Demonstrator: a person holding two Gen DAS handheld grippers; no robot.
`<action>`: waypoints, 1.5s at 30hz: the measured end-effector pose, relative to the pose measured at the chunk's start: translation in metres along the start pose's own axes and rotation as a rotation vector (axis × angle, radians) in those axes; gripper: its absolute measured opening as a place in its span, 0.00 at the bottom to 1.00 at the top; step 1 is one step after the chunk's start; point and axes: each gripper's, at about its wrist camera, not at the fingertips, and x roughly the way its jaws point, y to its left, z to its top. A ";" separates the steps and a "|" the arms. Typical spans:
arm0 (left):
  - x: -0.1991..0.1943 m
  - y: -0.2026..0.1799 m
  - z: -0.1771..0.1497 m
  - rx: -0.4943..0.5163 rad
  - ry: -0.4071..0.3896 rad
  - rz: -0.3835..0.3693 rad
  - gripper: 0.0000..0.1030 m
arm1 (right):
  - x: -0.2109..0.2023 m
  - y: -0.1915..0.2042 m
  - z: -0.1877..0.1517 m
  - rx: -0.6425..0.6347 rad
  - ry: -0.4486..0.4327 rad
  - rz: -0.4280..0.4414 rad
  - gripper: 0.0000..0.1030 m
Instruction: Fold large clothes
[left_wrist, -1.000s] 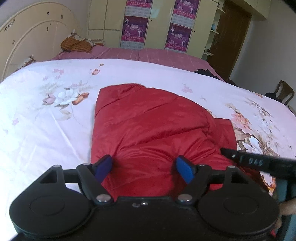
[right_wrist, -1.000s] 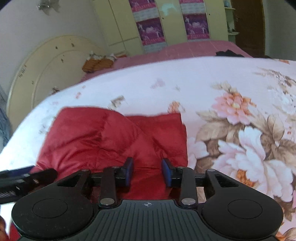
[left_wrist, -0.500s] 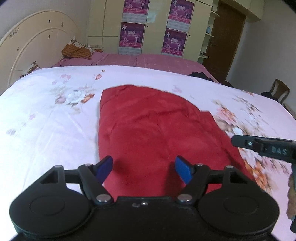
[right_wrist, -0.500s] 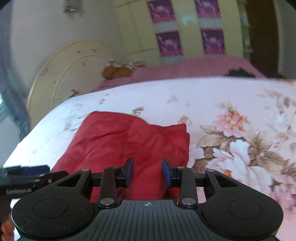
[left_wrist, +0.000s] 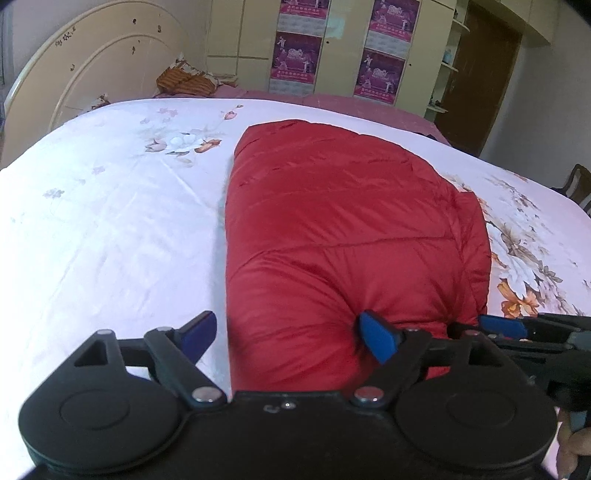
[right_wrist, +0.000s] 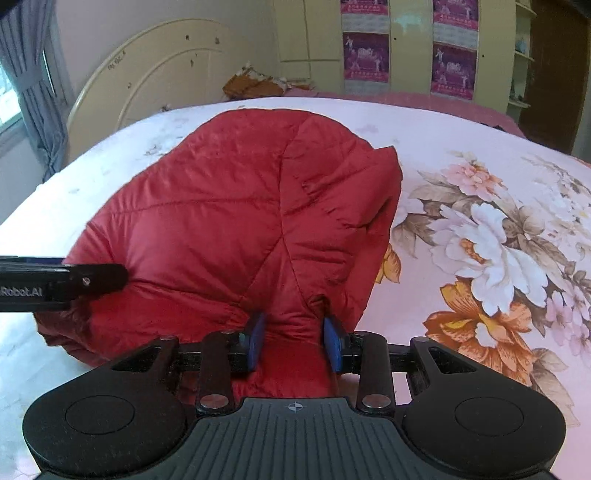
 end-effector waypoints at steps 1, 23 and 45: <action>-0.001 -0.002 0.001 0.001 -0.001 0.008 0.82 | 0.002 -0.001 -0.001 -0.004 -0.005 0.000 0.33; -0.185 -0.089 -0.060 0.070 -0.103 0.220 1.00 | -0.207 -0.008 -0.065 0.084 -0.213 0.097 0.76; -0.288 -0.122 -0.112 0.011 -0.191 0.249 1.00 | -0.357 0.011 -0.123 0.040 -0.364 0.049 0.99</action>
